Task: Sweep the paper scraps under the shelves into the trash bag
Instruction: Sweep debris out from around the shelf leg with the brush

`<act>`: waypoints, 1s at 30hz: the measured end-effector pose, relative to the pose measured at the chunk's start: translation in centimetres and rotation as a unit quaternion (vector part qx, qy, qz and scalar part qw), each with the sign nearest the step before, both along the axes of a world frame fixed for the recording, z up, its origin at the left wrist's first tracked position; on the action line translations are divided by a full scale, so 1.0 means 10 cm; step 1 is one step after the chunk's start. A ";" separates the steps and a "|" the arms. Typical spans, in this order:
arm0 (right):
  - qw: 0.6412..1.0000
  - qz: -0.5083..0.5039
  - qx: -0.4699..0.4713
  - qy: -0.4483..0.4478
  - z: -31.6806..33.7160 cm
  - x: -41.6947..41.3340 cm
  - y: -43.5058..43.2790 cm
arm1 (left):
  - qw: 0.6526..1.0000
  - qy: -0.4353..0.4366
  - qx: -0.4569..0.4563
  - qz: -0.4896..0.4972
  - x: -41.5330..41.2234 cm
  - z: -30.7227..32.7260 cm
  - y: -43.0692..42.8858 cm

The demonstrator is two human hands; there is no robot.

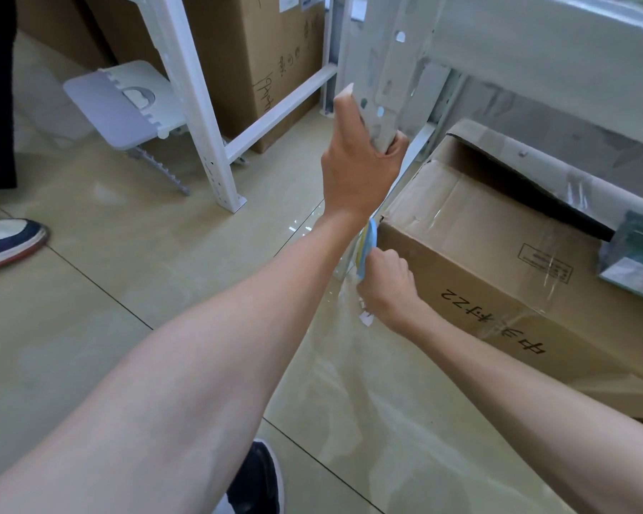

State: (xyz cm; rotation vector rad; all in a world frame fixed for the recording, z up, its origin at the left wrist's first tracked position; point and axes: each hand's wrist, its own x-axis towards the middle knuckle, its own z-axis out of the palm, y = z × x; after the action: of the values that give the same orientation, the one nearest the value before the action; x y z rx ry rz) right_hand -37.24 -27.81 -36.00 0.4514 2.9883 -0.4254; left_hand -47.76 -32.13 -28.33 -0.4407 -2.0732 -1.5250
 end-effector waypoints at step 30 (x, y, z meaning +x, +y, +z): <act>0.993 0.057 0.033 -0.102 -0.22 0.36 0.02 | 1.000 0.020 -0.017 0.008 0.00 0.02 0.01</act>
State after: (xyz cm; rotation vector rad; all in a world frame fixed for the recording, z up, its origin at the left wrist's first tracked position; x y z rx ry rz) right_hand -33.67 -27.58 -38.17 0.3081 2.8177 -0.2527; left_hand -47.80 -32.06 -28.12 -0.4616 -2.0707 -1.4612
